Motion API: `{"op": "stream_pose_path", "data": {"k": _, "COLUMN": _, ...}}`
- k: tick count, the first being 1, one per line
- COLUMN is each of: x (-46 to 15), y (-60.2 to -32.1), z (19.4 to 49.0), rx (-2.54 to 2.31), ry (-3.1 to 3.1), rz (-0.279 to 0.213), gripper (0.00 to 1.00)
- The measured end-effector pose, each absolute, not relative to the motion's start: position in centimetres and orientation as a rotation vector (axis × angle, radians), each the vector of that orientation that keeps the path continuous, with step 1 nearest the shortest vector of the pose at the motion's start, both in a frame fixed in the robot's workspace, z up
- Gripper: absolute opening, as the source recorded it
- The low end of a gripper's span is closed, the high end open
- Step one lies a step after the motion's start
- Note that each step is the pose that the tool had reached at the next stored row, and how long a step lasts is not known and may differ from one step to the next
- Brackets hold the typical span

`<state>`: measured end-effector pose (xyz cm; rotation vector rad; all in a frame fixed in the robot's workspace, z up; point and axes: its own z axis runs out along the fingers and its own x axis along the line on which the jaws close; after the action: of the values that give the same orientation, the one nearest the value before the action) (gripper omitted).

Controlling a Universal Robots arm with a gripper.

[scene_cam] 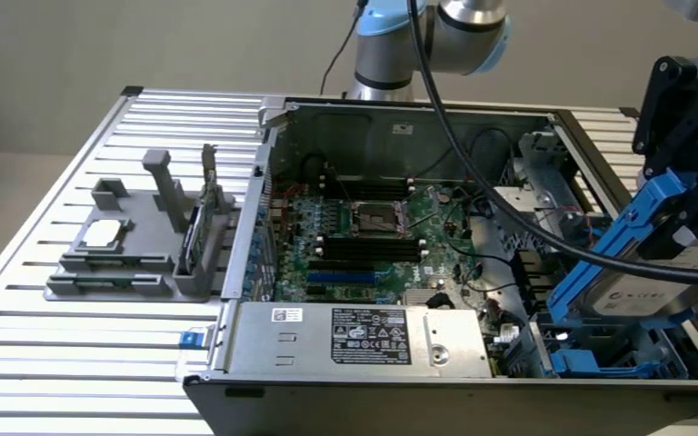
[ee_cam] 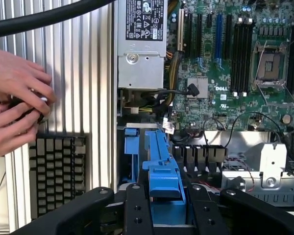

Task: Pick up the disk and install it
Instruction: 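Insert the disk into the insertion slot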

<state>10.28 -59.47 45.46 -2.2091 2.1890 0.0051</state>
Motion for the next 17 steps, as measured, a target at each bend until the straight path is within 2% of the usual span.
{"op": "stream_pose_path", "data": {"k": 17, "x": 10.5, "y": -59.5, "z": 44.0, "rx": -2.203, "ry": 2.195, "rz": 0.002, "gripper": 0.33}}
